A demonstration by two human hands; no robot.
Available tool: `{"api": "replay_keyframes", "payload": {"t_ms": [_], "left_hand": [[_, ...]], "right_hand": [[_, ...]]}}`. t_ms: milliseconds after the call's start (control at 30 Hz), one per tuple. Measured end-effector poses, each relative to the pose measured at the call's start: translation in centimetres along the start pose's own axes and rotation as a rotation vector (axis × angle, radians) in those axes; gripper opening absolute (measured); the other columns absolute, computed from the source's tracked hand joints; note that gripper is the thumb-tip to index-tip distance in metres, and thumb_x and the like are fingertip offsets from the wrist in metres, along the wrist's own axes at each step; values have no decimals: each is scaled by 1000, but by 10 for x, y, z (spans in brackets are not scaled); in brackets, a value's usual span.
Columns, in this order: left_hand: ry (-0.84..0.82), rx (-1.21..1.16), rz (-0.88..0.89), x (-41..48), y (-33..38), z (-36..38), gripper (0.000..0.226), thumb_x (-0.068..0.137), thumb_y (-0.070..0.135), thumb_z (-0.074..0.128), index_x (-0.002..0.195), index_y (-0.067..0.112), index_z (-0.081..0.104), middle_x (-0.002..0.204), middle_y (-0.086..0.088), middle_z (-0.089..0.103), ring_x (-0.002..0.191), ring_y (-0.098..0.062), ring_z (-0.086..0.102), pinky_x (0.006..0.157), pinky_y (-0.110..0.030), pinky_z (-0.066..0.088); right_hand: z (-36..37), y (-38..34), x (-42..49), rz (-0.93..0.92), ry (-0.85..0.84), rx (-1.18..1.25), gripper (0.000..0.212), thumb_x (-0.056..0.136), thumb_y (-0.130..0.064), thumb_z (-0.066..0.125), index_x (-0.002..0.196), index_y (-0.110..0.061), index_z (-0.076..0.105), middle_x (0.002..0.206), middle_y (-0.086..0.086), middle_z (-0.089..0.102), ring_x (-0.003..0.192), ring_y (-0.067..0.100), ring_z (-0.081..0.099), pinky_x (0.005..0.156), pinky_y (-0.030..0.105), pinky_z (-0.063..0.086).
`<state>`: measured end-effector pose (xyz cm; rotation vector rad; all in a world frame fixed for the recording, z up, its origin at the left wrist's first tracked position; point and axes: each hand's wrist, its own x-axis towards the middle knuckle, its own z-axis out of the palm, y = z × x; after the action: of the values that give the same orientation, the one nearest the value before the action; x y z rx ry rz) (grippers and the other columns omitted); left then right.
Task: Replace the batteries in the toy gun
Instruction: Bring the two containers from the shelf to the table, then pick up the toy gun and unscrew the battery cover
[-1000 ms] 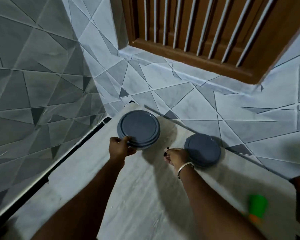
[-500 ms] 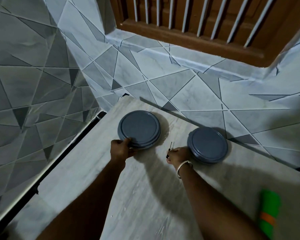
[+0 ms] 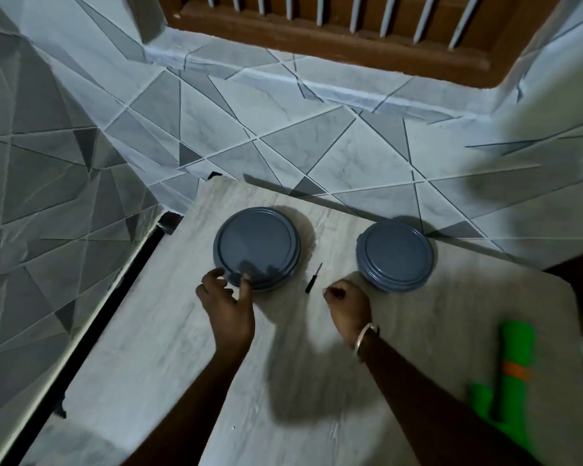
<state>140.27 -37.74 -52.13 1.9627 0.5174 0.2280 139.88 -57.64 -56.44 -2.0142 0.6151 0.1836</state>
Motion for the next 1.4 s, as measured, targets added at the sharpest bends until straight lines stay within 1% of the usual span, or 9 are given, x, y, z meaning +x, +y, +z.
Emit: {"api": "replay_keyframes", "payload": {"t_ms": [67, 167, 267, 400, 533, 733, 833, 1000, 1400], "left_hand": [[-73, 29, 57, -17, -17, 1, 40, 95, 26, 65, 128, 18, 45, 120, -4, 41, 99, -22, 53, 83, -40, 51], [-176, 82, 85, -44, -41, 7, 38, 94, 21, 64, 127, 17, 45, 117, -1, 39, 97, -23, 54, 86, -50, 53], [-265, 109, 124, -65, -51, 13, 38, 94, 15, 64, 128, 16, 47, 117, 2, 39, 99, -22, 54, 88, -46, 53], [-366, 148, 178, -78, -50, 21, 37, 93, 10, 63, 127, 12, 48, 120, 1, 39, 104, -21, 53, 92, -44, 52], [-371, 155, 276, -82, -37, 30, 35, 91, 30, 56, 123, 20, 48, 116, 3, 39, 100, -21, 55, 84, -38, 52], [-404, 120, 319, -83, -30, 40, 27, 96, 24, 59, 121, 19, 50, 118, 1, 42, 99, -19, 57, 84, -39, 53], [-479, 98, 371, -85, -36, 41, 26, 98, 24, 59, 121, 19, 50, 116, 1, 43, 98, -17, 56, 84, -36, 53], [-548, 0, 422, -86, -45, 43, 24, 98, 25, 59, 120, 18, 52, 116, 2, 45, 97, -16, 57, 84, -29, 52], [-479, -270, 778, -85, -43, 87, 19, 98, 24, 58, 113, 12, 55, 111, -10, 56, 87, -1, 53, 76, -12, 43]], "right_hand": [[-6, 14, -28, -114, 66, -89, 4, 83, -13, 68, 86, -15, 66, 85, 2, 63, 82, 18, 60, 76, 29, 49], [-11, 47, -55, -134, 104, -264, 18, 84, -20, 66, 100, -13, 68, 104, 7, 60, 100, 23, 55, 91, 37, 47], [-18, 69, -73, -99, 156, -235, 21, 83, -14, 70, 105, -15, 68, 115, 8, 53, 108, 23, 49, 96, 29, 40], [-28, 90, -81, -136, 210, -220, 22, 84, -14, 69, 105, -17, 69, 115, 5, 52, 109, 21, 47, 96, 25, 37], [-33, 96, -78, -186, 263, -102, 21, 84, -12, 66, 104, -15, 68, 114, 6, 53, 109, 23, 49, 98, 29, 39], [-32, 87, -85, -183, 385, 42, 18, 86, -12, 68, 102, -20, 66, 112, -1, 51, 111, 20, 50, 96, 6, 28], [-22, 88, -95, -192, 463, 71, 17, 87, -13, 68, 103, -20, 67, 111, -2, 51, 111, 18, 51, 98, 27, 43], [-3, 95, -102, -198, 585, 130, 18, 87, -18, 66, 104, -20, 68, 111, -3, 53, 106, 17, 55, 91, 46, 51], [4, 86, -83, -430, 700, 209, 13, 86, -18, 67, 99, -21, 69, 104, -1, 62, 94, 9, 60, 81, 16, 48]]}}
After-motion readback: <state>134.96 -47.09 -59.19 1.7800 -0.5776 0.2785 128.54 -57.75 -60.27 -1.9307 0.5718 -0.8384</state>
